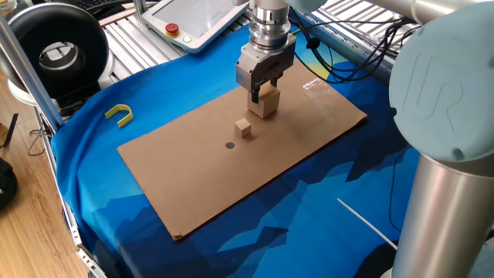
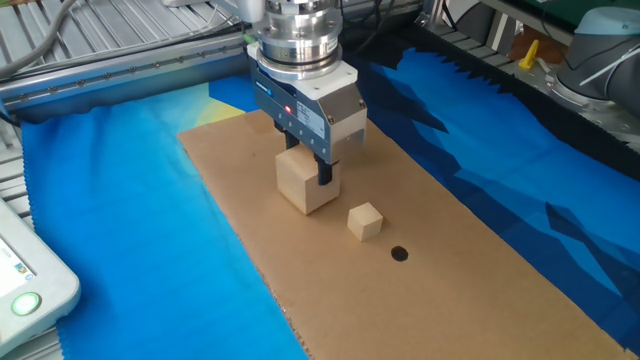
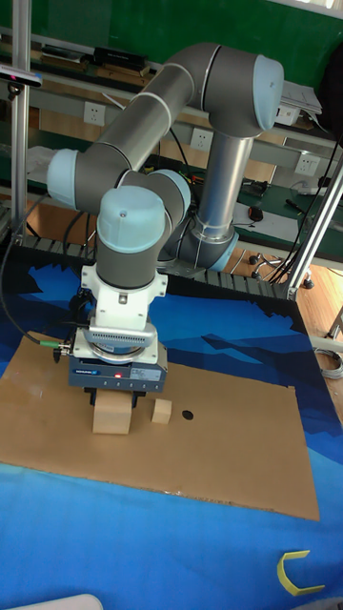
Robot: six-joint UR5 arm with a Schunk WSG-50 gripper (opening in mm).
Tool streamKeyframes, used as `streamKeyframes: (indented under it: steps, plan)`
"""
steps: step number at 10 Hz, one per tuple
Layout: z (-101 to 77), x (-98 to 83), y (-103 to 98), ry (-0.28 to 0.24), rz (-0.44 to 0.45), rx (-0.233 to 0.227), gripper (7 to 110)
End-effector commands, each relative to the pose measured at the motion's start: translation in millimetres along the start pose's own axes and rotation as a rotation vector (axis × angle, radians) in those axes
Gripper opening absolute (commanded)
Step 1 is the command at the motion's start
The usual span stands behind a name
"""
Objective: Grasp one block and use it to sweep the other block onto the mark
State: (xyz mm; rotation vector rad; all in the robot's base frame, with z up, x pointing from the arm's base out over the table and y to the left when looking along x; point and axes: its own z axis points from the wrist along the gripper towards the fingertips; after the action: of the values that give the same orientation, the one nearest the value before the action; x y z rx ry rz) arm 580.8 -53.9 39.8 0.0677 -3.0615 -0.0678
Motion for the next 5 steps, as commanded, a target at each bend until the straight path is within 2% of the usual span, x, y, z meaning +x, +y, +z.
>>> streamKeyframes:
  steps: [1,5]
  plan:
    - [-2.2,0.7,15.6,0.006,0.017,-0.017,7]
    - [-7.1,7.7,31.2,0.025,0.036,-0.025,7]
